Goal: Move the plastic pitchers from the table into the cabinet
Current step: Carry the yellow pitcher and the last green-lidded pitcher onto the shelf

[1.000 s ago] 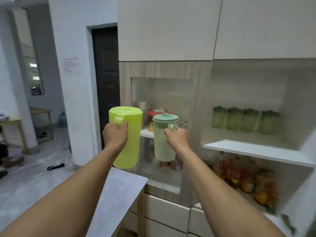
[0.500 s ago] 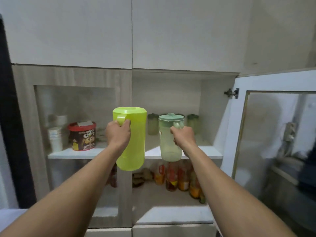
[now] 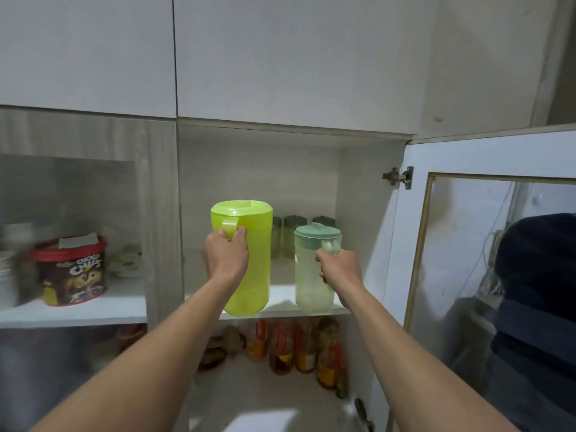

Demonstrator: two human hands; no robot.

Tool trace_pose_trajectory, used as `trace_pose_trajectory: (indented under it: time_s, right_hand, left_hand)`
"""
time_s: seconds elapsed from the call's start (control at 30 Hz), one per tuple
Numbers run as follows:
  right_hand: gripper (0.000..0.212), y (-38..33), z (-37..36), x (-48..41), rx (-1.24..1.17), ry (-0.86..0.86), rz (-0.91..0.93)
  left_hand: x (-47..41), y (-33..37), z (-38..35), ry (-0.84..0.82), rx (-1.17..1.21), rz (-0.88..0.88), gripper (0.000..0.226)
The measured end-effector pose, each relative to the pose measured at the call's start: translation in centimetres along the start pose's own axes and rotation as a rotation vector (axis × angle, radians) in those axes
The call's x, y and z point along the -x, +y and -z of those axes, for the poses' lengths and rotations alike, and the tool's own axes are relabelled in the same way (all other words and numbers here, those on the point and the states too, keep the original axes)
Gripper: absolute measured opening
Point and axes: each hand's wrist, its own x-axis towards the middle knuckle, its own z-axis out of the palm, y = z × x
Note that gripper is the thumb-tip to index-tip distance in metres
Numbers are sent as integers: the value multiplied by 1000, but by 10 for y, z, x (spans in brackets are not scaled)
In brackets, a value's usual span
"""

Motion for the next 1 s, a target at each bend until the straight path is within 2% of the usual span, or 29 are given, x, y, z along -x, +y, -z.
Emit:
trace_pose_trajectory:
  time_s: [0.27,0.5,0.83,1.0]
  right_hand:
    - [21,33,-16,-64,10,78,-66]
    - [12,49,-22,-131,1,212,-85]
    - [18,93,-42,-205,50,275,-142]
    - [17,125,-52,-255,67,275,-163]
  left_hand:
    - [-45,-35,-66,-34,1,9,35]
    - [-104,-62,-130,-138,62,-5,33]
    - [-138,-109,-218,-214,50,-16,34]
    - [-151,-140,-263,-246,-17,58,31]
